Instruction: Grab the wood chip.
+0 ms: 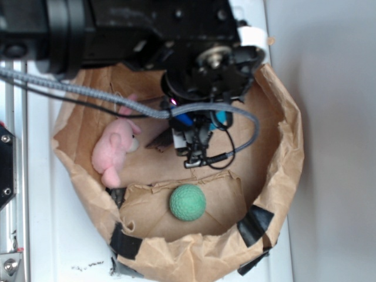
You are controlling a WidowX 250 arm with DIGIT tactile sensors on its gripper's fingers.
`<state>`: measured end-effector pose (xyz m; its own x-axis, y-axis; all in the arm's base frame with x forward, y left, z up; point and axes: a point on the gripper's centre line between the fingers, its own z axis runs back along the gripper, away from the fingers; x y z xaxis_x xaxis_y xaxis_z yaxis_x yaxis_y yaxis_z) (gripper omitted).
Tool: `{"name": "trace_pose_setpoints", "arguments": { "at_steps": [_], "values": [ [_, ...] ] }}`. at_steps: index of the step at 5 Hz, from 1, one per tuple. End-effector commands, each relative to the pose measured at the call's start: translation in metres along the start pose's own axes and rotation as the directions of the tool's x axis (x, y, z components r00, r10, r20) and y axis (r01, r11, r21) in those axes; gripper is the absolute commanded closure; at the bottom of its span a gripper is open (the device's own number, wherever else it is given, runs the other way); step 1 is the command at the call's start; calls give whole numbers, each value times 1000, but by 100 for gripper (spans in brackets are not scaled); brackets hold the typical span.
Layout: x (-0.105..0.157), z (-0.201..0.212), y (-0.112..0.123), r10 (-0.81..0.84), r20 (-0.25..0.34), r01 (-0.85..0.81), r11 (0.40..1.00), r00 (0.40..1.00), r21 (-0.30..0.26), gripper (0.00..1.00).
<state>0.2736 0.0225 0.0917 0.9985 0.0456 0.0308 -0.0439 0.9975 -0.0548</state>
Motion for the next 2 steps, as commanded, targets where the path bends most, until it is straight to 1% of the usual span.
{"name": "trace_pose_setpoints", "arguments": {
  "at_steps": [1,2],
  "values": [
    [-12,1,-4,-48,99,45,998,994,39,0],
    [-11,-10,-7,-67,90,61,996,994,69,0]
  ]
}}
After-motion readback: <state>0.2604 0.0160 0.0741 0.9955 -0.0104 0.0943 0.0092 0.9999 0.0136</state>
